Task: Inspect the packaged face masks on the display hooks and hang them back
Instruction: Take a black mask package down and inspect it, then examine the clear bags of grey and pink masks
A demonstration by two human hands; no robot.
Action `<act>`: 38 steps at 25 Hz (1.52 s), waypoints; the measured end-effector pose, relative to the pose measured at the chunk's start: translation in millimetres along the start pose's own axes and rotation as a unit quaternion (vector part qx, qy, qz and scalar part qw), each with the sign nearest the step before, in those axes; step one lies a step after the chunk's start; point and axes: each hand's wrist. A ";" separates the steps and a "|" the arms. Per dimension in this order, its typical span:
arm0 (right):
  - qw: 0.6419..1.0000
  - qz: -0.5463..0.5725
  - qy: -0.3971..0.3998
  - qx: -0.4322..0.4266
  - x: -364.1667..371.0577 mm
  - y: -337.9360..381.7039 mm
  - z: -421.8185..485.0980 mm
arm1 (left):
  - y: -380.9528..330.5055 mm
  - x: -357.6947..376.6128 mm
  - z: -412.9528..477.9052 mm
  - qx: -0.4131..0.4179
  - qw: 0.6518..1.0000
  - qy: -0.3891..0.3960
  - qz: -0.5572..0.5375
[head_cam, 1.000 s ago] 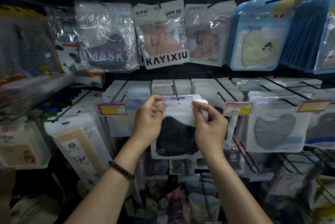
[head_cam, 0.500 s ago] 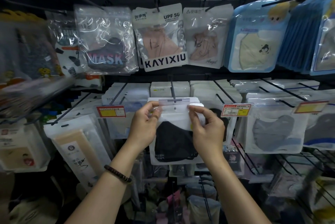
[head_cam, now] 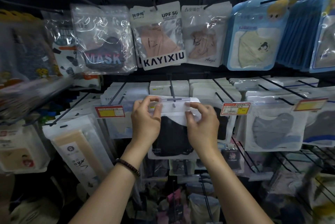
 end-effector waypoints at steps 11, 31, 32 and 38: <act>0.980 -0.182 -0.028 -0.082 24.3 -35.3 -56.3 | 16.0 -22.5 -22.0 -0.170 0.981 0.053 0.076; 0.883 -0.077 0.270 -0.375 125.4 242.9 -25.3 | -69.2 -343.3 89.7 -0.154 0.874 0.183 0.423; 0.884 -0.087 0.276 -0.367 143.2 255.3 -24.4 | -61.0 -363.7 98.8 -0.146 0.871 0.177 0.434; 0.893 -0.175 0.261 -0.324 244.5 298.6 -21.1 | -18.1 -436.2 151.7 -0.060 0.872 0.186 0.449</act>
Point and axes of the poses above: each hand's wrist, its own z-axis towards the middle knuckle, its own x-axis out of the palm, y = z × x, and after that the axes turned 13 degrees about -z, right-handed
